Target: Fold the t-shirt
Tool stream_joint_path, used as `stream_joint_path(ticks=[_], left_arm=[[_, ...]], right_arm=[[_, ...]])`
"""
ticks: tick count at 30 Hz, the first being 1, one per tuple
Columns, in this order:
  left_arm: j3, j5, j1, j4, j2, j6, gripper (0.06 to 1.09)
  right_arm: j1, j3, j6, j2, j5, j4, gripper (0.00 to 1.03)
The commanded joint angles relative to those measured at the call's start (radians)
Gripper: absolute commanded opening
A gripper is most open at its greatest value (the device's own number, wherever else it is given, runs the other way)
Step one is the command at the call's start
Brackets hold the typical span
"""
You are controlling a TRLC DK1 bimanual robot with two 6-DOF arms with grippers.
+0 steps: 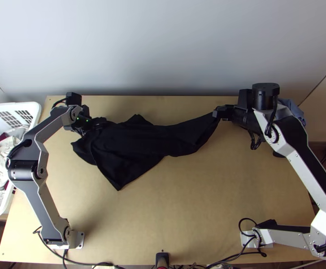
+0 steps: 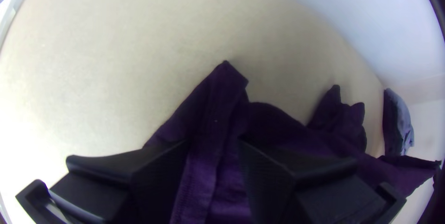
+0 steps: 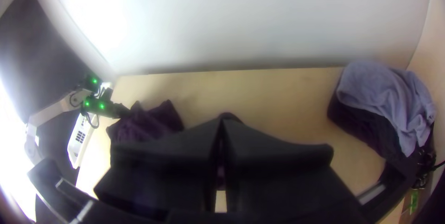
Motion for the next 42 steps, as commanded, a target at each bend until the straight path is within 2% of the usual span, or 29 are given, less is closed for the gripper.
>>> stream_joint_path(ticks=[1,2,10,21,24,31,35,38,42], left_arm=[[0.027,-0.004,0.0,-0.01,0.021,0.003,0.14],[0.03,-0.004,0.0,-0.01,0.026,0.004,0.1],[0.024,-0.008,0.008,-0.018,0.021,0.009,0.1],[0.022,-0.005,0.036,-0.11,-0.157,0.009,0.1],[0.036,0.036,0.056,-0.17,-0.233,0.006,0.1],[0.036,0.042,0.059,-0.236,-0.397,-0.02,0.1],[0.05,0.05,0.082,-0.245,-0.479,-0.053,0.1],[0.105,0.118,0.128,-0.3,-0.509,-0.079,0.1],[0.207,0.144,0.194,-0.408,-0.52,-0.088,0.1]], right_arm=[[0.0,-0.001,0.0,0.0,-0.002,-0.001,0.03],[0.0,-0.001,0.0,0.0,-0.002,-0.001,0.03],[0.0,-0.011,-0.003,0.0,-0.002,-0.001,0.03],[-0.001,-0.017,-0.003,0.0,-0.002,0.001,0.03],[-0.001,-0.02,-0.004,-0.009,-0.002,0.001,0.03],[-0.009,-0.026,-0.001,-0.061,-0.002,-0.001,0.03],[-0.012,0.015,-0.001,-0.121,-0.002,-0.05,0.03],[0.0,0.017,-0.018,-0.182,-0.002,-0.093,0.03],[-0.013,0.014,-0.041,-0.259,-0.002,-0.131,0.03]])
